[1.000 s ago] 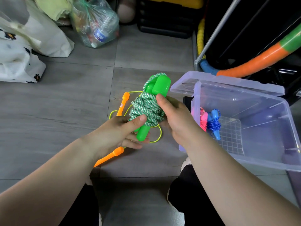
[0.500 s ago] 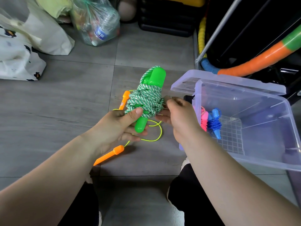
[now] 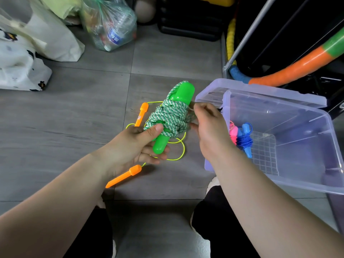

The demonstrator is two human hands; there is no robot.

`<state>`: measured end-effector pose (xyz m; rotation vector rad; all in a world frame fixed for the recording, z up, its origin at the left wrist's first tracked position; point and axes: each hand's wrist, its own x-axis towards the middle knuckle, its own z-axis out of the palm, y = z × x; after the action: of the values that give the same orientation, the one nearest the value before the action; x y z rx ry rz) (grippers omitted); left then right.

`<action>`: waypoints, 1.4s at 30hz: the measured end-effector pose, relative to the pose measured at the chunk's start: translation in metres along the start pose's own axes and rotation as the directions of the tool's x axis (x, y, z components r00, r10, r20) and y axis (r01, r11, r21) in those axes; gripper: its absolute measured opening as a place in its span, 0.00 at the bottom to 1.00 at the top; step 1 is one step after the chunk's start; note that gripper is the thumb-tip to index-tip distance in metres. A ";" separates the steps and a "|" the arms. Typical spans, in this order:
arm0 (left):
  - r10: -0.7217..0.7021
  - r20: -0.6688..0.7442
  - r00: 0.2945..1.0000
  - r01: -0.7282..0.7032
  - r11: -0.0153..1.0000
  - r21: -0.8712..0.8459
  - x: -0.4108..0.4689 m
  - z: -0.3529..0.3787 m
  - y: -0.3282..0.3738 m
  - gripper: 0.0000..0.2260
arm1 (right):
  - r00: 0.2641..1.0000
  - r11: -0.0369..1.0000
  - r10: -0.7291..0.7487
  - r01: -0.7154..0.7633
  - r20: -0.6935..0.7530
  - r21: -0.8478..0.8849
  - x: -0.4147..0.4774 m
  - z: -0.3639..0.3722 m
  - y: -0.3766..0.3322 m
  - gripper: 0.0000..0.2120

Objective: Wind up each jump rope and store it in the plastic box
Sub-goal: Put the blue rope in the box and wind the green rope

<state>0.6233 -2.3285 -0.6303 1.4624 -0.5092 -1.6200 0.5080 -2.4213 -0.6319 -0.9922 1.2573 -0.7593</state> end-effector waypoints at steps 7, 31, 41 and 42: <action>0.056 -0.102 0.993 -0.032 0.975 0.222 0.004 -0.001 -0.005 0.15 | 0.962 0.976 0.199 -0.211 0.187 0.048 0.006 -0.006 0.003 0.20; 0.068 0.063 0.996 -0.065 0.996 -0.054 0.009 -0.005 -0.014 0.12 | 0.945 0.994 0.099 -0.106 0.312 0.003 0.000 -0.009 0.000 0.06; 0.222 -0.047 0.974 -0.222 0.975 0.001 0.014 -0.017 -0.009 0.12 | 0.879 0.951 0.221 -0.100 0.422 -0.291 -0.001 -0.026 -0.002 0.09; 0.226 -0.054 0.973 -0.226 0.974 0.004 0.014 -0.016 -0.010 0.12 | 0.886 0.942 0.208 -0.068 0.414 -0.329 -0.002 -0.024 -0.001 0.10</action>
<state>0.6364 -2.3307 -0.6498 1.3887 -0.6191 -1.3981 0.4838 -2.4245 -0.6311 -1.2295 1.0415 -0.1995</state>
